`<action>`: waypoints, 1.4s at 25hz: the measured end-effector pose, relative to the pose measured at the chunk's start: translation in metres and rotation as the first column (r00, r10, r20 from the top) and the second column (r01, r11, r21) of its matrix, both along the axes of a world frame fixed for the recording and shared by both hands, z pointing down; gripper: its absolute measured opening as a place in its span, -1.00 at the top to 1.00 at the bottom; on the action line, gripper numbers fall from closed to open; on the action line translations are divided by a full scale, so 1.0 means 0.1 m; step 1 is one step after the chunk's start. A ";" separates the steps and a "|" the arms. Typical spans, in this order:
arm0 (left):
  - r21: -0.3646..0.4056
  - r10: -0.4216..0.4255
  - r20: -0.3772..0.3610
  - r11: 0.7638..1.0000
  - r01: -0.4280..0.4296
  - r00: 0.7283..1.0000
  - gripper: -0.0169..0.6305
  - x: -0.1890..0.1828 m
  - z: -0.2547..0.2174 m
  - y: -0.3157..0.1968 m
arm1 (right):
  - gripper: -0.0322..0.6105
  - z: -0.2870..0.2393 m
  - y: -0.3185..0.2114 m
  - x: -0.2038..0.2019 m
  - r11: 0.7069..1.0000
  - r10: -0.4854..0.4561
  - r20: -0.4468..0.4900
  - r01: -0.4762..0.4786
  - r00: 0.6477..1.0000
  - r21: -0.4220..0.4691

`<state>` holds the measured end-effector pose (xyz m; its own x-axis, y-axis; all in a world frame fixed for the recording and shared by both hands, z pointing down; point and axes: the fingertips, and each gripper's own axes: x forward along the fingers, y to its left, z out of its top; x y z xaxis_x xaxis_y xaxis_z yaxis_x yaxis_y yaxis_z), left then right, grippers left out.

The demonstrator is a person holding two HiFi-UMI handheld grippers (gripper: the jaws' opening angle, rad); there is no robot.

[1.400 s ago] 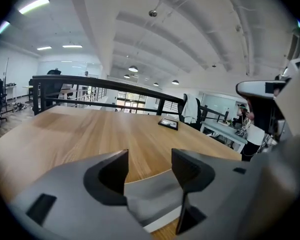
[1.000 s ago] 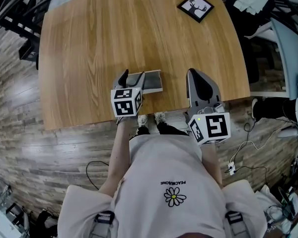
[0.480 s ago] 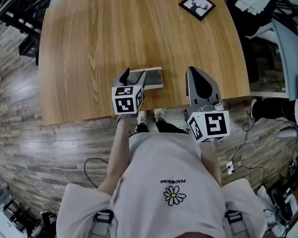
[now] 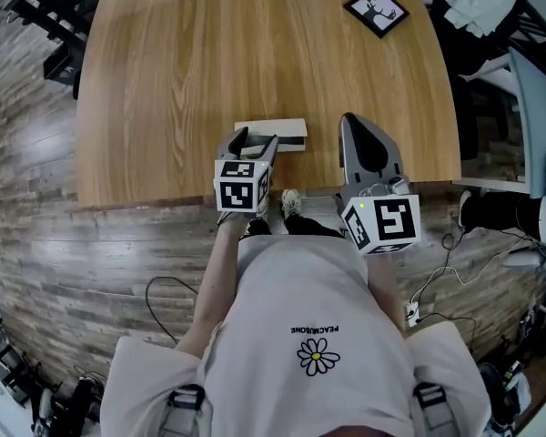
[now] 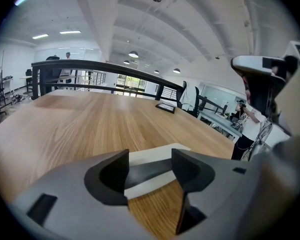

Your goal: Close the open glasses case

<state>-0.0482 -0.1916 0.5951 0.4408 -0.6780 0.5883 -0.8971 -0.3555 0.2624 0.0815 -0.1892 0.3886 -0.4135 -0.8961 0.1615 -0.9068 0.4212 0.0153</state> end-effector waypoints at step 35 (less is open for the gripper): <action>0.548 -0.141 -0.008 0.828 0.122 0.990 0.43 -0.36 -2.43 -0.38 | 0.87 -0.46 -0.30 -0.08 0.987 -0.008 0.026 0.003 1.000 0.159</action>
<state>-0.0847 -0.2300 0.3519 0.3121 -0.9428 0.1169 -0.9500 -0.3105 0.0321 0.0737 -0.2188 0.3430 -0.4207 -0.9072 0.0064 -0.9055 0.4203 0.0586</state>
